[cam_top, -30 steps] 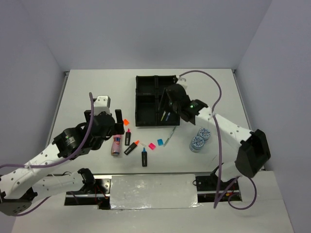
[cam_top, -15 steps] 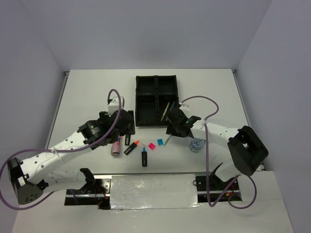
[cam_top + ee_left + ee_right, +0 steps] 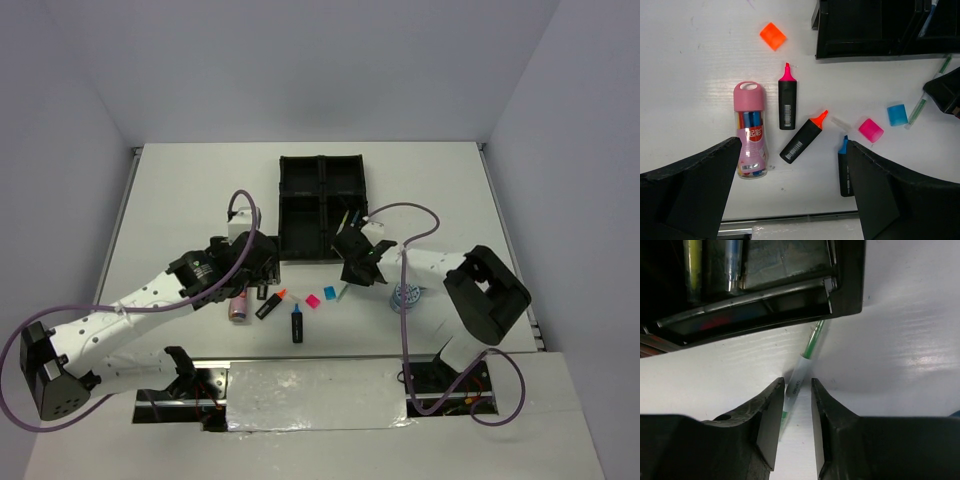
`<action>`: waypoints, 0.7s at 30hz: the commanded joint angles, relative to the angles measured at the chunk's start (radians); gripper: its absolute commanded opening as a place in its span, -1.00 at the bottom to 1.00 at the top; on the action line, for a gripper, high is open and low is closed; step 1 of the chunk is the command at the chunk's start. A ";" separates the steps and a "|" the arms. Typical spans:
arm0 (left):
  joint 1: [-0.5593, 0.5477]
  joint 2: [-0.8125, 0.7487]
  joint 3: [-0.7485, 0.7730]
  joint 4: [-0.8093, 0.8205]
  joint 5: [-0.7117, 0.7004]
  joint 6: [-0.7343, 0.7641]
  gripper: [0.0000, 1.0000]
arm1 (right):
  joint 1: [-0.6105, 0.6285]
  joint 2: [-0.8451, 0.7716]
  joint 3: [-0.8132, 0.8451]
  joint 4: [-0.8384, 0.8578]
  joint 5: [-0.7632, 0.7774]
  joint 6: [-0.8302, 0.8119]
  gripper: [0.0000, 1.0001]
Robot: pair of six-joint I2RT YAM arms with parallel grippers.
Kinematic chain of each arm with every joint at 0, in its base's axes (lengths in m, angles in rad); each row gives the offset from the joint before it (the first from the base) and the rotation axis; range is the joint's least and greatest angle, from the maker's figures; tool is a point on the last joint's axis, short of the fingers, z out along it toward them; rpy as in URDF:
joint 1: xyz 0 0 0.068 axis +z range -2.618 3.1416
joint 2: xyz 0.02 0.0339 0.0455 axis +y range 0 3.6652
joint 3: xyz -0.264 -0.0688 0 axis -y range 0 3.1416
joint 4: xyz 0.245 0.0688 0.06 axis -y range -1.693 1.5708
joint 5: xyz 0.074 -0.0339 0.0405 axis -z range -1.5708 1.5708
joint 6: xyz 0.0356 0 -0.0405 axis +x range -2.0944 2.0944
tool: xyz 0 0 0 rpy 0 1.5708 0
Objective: Sort the stationery into containers
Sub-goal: Pick up the pen from the center of the board.
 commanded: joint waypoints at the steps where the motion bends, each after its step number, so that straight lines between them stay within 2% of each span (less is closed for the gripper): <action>1: 0.007 -0.017 -0.004 0.030 0.009 0.007 0.99 | 0.026 0.050 0.025 -0.034 0.043 0.051 -0.30; 5: 0.015 -0.022 -0.016 0.033 0.018 0.013 0.99 | 0.032 0.050 0.002 -0.047 0.045 0.062 -0.49; 12: 0.018 -0.043 -0.033 0.046 0.035 0.022 0.99 | 0.032 0.004 -0.075 -0.071 0.034 0.077 -0.60; 13: 0.020 -0.045 -0.039 0.052 0.038 0.022 0.99 | 0.034 -0.007 -0.099 -0.065 0.025 0.076 -0.65; 14: 0.021 -0.046 -0.042 0.057 0.041 0.024 0.99 | 0.032 -0.025 -0.109 -0.063 0.019 0.077 -0.87; 15: 0.021 -0.046 -0.047 0.062 0.049 0.024 0.99 | 0.034 -0.035 -0.126 -0.063 0.004 0.083 -1.00; 21: 0.030 -0.006 -0.077 0.143 0.133 0.002 0.99 | 0.052 -0.189 -0.153 -0.097 -0.007 0.073 -1.00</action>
